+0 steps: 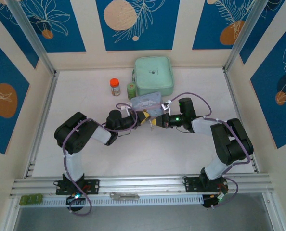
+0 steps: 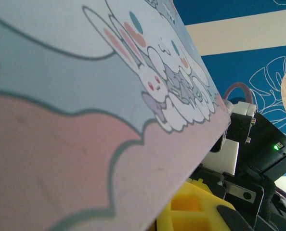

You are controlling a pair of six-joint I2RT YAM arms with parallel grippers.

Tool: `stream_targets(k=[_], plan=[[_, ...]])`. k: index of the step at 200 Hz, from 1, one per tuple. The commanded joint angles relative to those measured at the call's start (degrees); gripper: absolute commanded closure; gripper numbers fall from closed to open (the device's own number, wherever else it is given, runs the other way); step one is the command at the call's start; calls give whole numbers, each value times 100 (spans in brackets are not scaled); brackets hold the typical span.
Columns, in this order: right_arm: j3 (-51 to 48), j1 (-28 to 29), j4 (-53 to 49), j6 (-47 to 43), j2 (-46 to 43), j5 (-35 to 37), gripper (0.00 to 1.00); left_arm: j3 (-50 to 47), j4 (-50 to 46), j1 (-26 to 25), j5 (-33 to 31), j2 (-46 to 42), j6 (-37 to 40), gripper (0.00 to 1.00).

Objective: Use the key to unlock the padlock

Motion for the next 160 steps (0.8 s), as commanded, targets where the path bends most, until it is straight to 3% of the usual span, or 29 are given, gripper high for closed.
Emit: stream_targets(k=[1, 160], plan=[[42, 70, 46, 6, 11, -250, 100, 187, 410, 37, 185, -31, 123, 100], [222, 158, 690, 669, 263, 144, 100, 151, 959, -128, 349, 33, -19, 100]])
